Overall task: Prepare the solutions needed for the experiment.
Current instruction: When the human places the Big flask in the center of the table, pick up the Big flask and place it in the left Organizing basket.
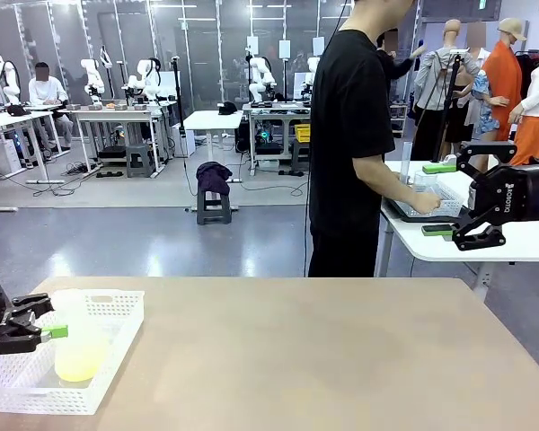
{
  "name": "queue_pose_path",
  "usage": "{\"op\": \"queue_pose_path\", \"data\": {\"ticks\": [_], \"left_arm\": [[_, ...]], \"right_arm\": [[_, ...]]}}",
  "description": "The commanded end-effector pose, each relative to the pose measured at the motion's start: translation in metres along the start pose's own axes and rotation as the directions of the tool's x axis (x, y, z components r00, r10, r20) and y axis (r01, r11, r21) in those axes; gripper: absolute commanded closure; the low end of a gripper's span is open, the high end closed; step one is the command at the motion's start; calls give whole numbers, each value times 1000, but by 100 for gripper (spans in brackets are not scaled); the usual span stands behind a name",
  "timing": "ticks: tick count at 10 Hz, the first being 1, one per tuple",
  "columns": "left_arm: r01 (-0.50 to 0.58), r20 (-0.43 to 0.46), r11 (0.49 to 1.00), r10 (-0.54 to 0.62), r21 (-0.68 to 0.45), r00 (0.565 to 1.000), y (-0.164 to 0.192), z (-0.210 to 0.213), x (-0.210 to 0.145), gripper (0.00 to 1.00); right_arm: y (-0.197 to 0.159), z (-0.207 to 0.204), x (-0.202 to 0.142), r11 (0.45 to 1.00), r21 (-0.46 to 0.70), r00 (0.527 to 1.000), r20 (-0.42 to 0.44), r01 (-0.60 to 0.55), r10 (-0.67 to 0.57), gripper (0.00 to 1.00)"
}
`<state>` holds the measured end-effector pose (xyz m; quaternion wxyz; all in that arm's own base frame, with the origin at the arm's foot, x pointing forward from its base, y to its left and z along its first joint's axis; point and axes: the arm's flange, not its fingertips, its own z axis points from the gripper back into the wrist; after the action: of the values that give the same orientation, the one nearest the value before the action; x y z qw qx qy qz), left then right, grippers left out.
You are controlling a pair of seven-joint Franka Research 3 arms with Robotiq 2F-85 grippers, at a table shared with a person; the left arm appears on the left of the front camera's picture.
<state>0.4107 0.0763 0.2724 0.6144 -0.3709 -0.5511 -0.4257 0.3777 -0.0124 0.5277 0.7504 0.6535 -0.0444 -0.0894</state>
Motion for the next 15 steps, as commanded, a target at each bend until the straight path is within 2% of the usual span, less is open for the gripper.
{"op": "queue_pose_path", "data": {"ticks": [1,9,11,13,14,15], "left_arm": [[6,-9,1000,-6,-24,1000,0,-4,-1,0],[-2,-1,1000,2,-12,1000,-1,-4,-1,0],[16,-19,999,-15,44,1000,1,46,18,0],[42,-129,993,-28,108,991,-2,92,23,0],[5,-128,994,10,112,992,-8,108,30,0],[-77,-69,995,82,66,994,-17,117,46,0]], "right_arm": [[1,0,0,1000,8,1000,1,-2,2,0],[1,0,0,1000,8,1000,1,-2,2,0],[1,0,0,1000,8,1000,1,-2,2,0],[1,0,0,1000,8,1000,1,-2,2,0],[1,0,0,1000,8,1000,1,-2,2,0],[1,0,0,1000,8,1000,1,-2,2,0]]}}
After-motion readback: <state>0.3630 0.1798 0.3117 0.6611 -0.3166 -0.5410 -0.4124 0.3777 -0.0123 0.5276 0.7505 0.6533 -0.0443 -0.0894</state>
